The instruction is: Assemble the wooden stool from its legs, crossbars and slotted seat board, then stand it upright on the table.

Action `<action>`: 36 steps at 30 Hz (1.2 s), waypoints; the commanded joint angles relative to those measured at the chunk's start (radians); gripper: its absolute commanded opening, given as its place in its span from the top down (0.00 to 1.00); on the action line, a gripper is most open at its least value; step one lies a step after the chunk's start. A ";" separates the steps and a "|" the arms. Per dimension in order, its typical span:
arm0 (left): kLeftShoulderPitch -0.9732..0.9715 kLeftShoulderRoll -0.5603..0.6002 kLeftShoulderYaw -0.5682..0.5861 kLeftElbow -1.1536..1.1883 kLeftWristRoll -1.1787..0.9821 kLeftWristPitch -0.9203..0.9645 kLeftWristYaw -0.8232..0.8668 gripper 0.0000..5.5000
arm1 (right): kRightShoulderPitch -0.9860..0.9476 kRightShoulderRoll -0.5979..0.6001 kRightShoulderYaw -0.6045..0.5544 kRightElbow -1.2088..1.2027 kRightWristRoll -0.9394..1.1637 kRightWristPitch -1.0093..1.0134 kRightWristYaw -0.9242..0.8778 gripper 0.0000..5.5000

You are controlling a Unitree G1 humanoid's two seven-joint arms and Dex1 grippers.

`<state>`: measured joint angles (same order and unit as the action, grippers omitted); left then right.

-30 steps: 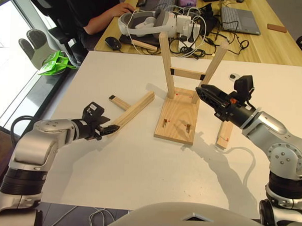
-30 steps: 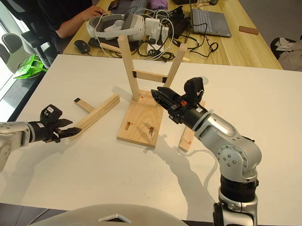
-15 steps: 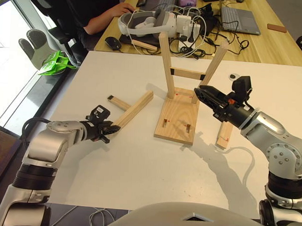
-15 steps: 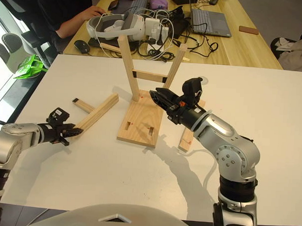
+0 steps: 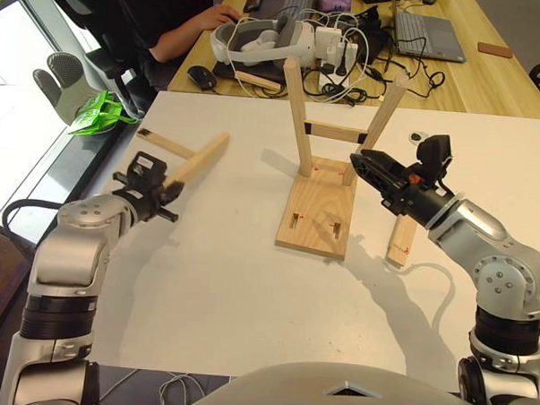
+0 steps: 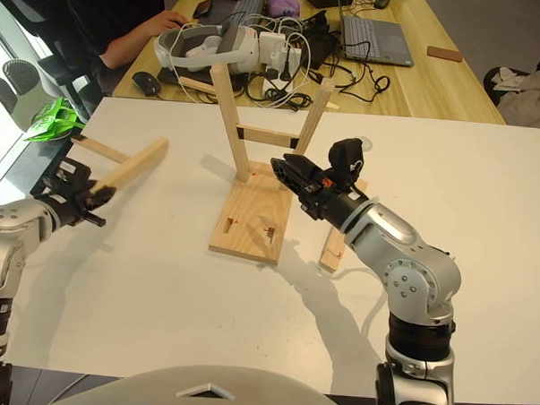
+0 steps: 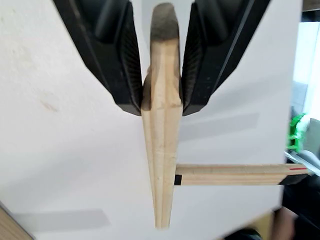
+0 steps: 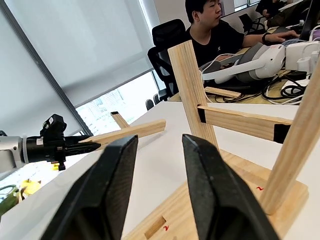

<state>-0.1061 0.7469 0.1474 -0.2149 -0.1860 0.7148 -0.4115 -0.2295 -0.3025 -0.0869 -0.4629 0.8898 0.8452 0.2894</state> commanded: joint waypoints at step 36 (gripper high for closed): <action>-0.275 -0.328 -0.357 -0.483 0.212 -0.563 0.051 0.81 | -0.618 -0.068 -0.320 0.622 0.861 0.049 0.034 0.22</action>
<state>-0.3768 0.4221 -0.1985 -0.6889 0.0107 0.1649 -0.3414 -0.8087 -0.3629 -0.3937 0.1442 1.7312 0.8844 0.3226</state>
